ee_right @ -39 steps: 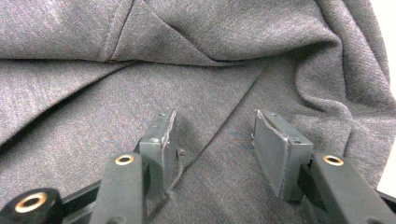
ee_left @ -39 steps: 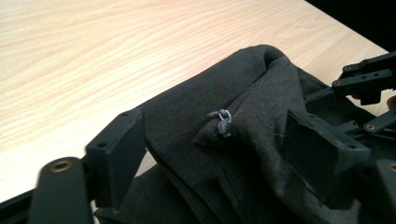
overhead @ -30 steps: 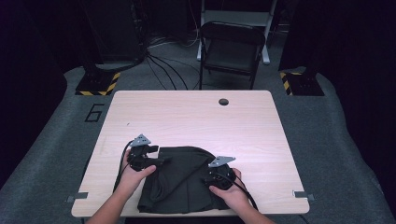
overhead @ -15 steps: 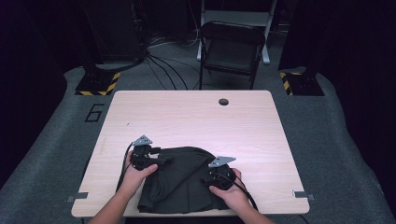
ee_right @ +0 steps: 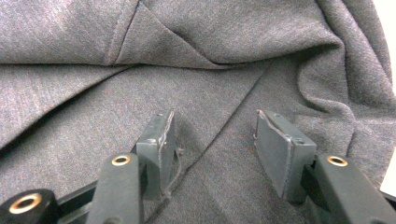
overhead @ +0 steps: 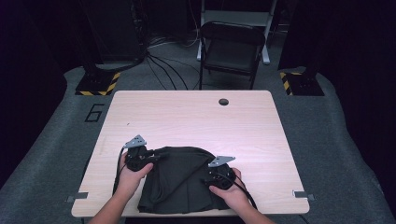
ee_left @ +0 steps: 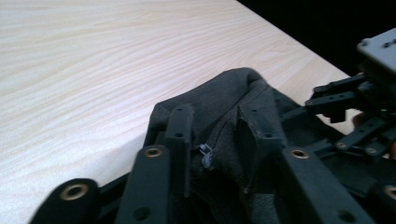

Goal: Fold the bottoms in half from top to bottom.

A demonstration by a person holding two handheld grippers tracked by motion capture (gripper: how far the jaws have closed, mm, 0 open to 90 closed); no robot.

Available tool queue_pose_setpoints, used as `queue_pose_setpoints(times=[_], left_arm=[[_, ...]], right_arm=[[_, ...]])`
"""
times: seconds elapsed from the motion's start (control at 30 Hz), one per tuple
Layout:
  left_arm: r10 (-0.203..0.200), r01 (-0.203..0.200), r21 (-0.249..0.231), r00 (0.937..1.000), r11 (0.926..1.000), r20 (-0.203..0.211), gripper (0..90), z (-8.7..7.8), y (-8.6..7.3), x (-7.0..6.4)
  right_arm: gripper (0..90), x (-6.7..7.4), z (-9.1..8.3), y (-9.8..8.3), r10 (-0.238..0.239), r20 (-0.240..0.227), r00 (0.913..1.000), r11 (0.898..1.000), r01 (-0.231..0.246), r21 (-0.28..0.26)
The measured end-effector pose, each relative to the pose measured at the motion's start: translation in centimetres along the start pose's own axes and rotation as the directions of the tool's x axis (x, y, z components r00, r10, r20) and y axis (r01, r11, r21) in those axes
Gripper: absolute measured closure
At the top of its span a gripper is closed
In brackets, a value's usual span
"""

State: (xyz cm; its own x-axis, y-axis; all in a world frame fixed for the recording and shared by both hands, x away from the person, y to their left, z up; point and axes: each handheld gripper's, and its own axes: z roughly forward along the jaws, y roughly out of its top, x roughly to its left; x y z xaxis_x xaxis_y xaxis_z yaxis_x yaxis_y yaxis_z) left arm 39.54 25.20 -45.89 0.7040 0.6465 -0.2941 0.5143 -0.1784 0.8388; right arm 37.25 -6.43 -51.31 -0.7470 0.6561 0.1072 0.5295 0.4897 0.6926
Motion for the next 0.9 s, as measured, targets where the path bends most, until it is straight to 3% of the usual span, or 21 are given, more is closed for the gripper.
queue_pose_setpoints(times=[0.17, 0.37, 0.57, 0.8, 0.9], left_arm=[[0.038, -0.038, -0.013, 0.9982, 0.9992, 0.045, 75.1, -0.5, 0.8, -1.7], [0.09, -0.09, -0.005, 0.9918, 0.996, 0.091, 76.2, -0.8, 1.6, -3.8], [0.136, -0.137, 0.007, 0.9852, 0.9905, 0.105, 76.3, -0.7, 2.0, -5.5], [0.14, -0.141, 0.004, 0.9826, 0.99, 0.123, 76.3, -0.8, 1.7, -6.2], [0.14, -0.141, 0.0, 0.98, 0.99, 0.142, 76.2, -0.7, 1.5, -6.5]], right_arm=[[50.0, -0.1, -0.5, 0.4, -0.014, -0.011, 0.9998, 1.0, 0.014, 0.01], [51.2, -0.7, -2.7, 1.5, 0.0, -0.013, 0.9999, 0.999, 0.0, -0.039], [51.8, -1.8, -4.6, 2.8, 0.016, -0.011, 0.9998, 0.996, -0.017, -0.086], [51.9, -3.0, -4.7, 5.0, 0.037, 0.006, 0.9993, 0.993, -0.036, -0.11], [50.7, -3.7, -4.2, 6.2, 0.047, -0.015, 0.9988, 0.992, -0.049, -0.116]])
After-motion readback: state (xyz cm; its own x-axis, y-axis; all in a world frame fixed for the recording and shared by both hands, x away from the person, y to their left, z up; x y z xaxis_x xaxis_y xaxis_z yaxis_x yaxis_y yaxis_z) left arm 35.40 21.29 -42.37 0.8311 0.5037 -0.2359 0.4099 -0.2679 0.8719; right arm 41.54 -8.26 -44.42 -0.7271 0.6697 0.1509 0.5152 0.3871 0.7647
